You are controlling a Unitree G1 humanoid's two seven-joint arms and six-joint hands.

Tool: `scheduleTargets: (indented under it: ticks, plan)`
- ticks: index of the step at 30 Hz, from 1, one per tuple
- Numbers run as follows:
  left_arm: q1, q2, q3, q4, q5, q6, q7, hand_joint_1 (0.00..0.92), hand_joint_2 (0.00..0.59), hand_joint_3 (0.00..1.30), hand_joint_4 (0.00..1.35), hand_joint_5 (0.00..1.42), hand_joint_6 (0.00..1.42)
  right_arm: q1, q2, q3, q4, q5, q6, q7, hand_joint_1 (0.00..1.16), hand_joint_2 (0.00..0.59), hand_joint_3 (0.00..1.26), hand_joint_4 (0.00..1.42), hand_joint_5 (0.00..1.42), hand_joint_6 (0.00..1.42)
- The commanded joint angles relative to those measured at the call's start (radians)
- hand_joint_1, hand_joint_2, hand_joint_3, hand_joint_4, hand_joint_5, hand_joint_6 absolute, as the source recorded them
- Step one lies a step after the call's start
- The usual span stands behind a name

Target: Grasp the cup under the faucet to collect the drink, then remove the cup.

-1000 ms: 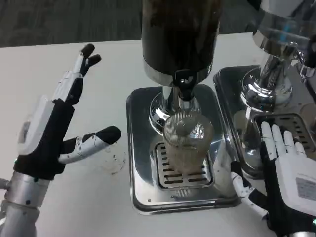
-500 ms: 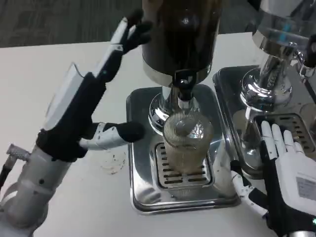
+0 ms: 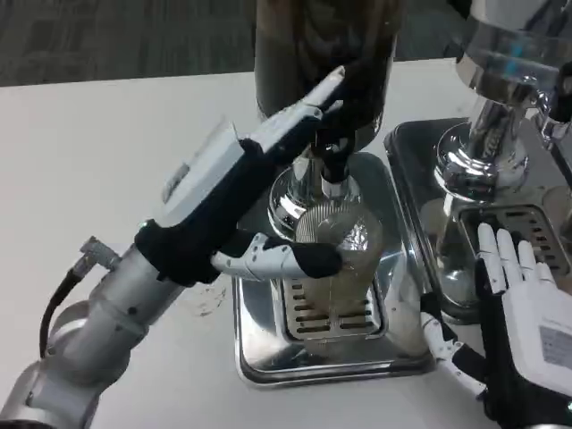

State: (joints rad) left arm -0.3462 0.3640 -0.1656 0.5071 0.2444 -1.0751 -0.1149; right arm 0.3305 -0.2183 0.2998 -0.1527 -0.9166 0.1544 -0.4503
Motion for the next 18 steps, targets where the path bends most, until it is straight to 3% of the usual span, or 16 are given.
scheduleTargets:
  ticks: [1, 18]
  plan:
    - [-0.022, -0.015, 0.008, 0.024, 0.033, -0.022, 0.015, 0.0, 0.082, 0.06, 0.0, 0.2, 0.15, 0.017, 0.009, -0.003, -0.012, -0.011, 0.004, -0.017, 0.37, 0.44, 0.0, 0.0, 0.0, 0.05]
    - [0.026, -0.01, 0.012, -0.007, 0.06, -0.042, 0.017, 0.0, 0.095, 0.11, 0.0, 0.21, 0.18, 0.008, 0.013, 0.0, -0.002, -0.008, -0.001, -0.01, 0.37, 0.44, 0.0, 0.0, 0.0, 0.05]
